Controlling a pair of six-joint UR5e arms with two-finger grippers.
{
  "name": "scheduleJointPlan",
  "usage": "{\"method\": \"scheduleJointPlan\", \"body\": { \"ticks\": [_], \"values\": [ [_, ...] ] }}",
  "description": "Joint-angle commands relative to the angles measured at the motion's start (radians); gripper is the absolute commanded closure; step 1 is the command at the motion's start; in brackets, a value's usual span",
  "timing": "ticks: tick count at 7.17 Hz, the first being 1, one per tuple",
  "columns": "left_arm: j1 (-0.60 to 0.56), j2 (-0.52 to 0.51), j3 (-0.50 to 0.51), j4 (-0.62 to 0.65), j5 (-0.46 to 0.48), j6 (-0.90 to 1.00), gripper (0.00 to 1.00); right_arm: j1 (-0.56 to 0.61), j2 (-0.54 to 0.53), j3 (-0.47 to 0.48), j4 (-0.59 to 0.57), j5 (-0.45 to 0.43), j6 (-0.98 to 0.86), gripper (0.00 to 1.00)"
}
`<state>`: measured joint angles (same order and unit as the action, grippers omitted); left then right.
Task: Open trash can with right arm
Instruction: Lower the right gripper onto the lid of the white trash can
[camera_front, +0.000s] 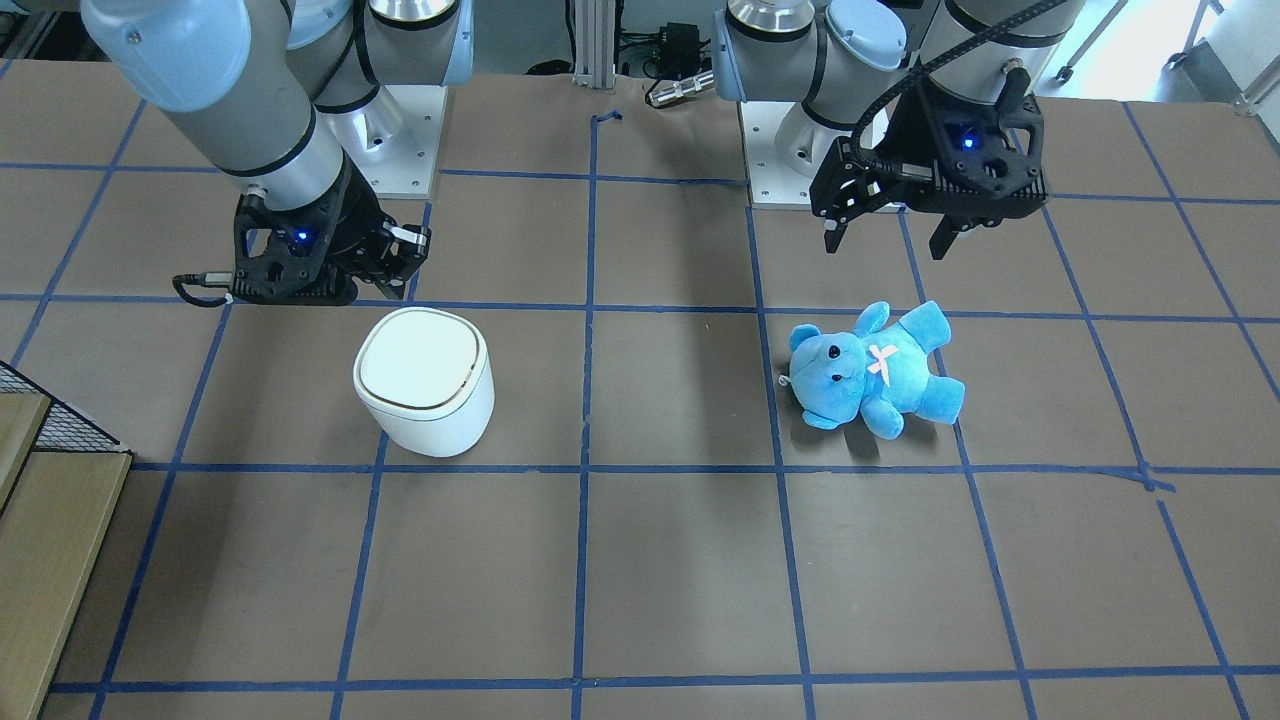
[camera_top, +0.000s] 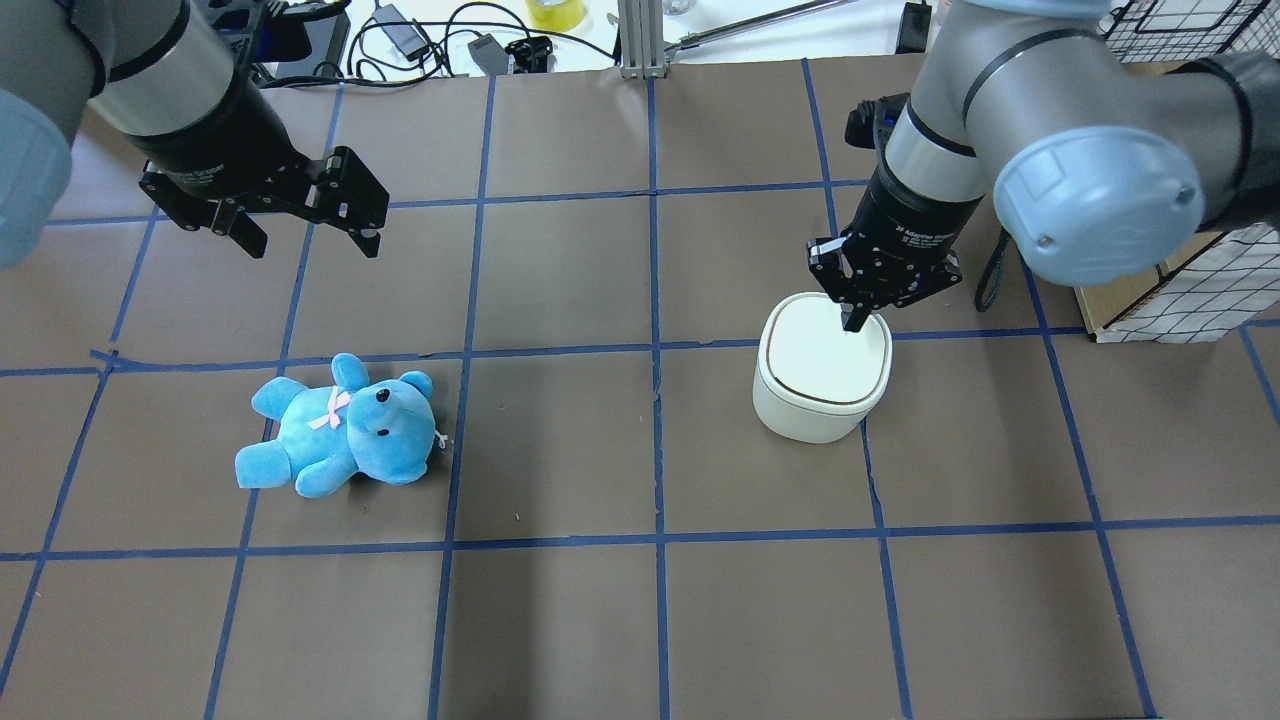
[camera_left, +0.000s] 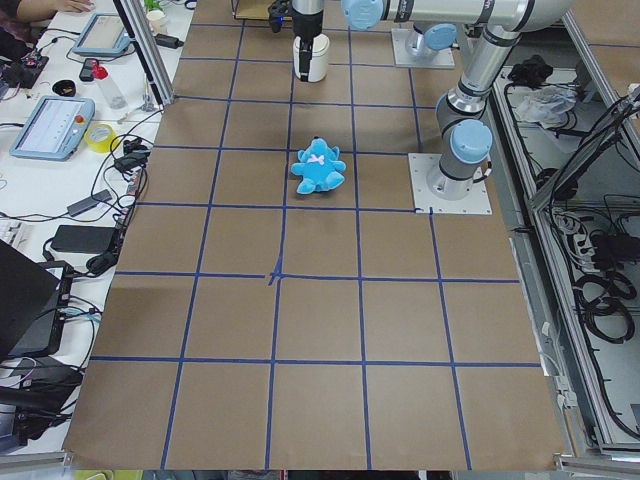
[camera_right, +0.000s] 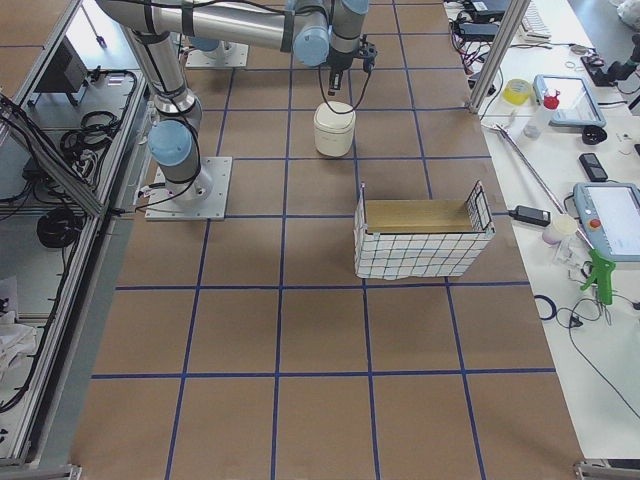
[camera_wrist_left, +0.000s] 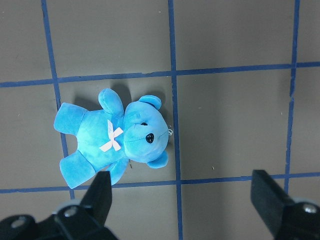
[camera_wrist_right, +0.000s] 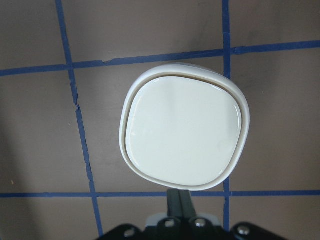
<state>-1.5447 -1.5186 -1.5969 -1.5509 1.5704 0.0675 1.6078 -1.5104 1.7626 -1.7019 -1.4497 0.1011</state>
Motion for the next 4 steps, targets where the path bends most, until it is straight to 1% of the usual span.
{"method": "scheduleJointPlan", "body": {
  "ticks": [1, 4],
  "values": [
    [0.0, 0.0, 0.0, 0.0, 0.0, 0.0, 0.0, -0.006, 0.022, 0.057, -0.105, -0.055, 0.0, 1.0],
    [0.0, 0.0, 0.0, 0.0, -0.001, 0.0, 0.0, -0.008, 0.041, 0.066, -0.148, -0.038, 0.008, 1.0]
  ]
}}
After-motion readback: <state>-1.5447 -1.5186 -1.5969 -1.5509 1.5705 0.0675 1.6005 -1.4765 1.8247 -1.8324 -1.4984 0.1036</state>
